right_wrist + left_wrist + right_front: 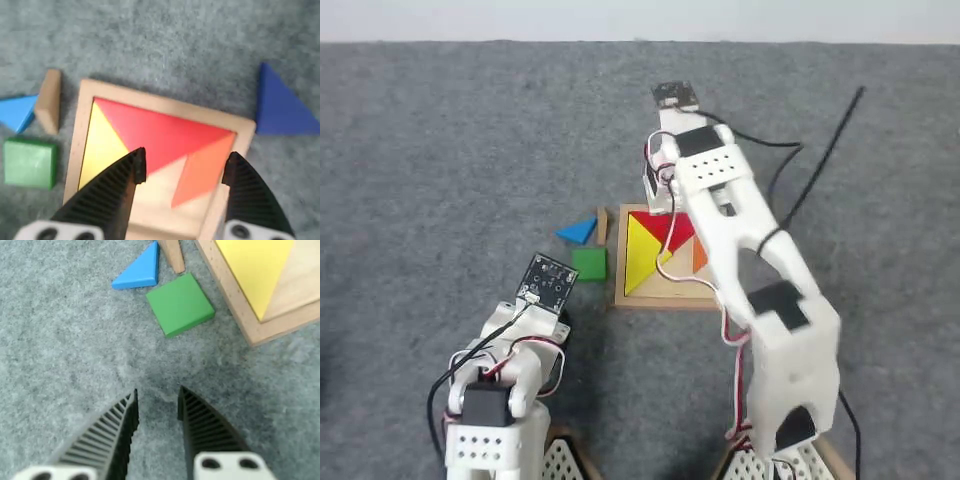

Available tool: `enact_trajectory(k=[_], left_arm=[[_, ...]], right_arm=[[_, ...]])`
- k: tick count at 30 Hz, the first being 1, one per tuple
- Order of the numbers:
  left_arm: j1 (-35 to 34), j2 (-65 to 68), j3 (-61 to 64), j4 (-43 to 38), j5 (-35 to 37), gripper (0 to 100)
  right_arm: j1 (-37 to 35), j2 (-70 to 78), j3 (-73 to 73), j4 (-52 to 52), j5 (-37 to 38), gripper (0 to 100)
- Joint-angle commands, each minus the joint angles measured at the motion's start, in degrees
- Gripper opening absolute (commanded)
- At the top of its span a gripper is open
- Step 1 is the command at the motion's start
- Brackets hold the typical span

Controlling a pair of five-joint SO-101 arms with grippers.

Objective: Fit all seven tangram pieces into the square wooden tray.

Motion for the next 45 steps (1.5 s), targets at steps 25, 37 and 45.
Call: enact_trajectory(k=[25, 37, 45], left_arm=[[-0.8, -0.9, -0.6, 0.1, -0.7, 13], [-15.9, 6.7, -16.9, -11.4, -16.9, 13], [-9.7, 53.8, -63.9, 12.7, -9.0, 14]], right_arm=[[26.5, -80.3, 86.6, -23.3, 18.6, 22.5], [26.2, -89.5, 95.7, -24.9, 18.7, 1.3], [26.6, -101.4, 100.3, -24.2, 18.7, 1.6]])
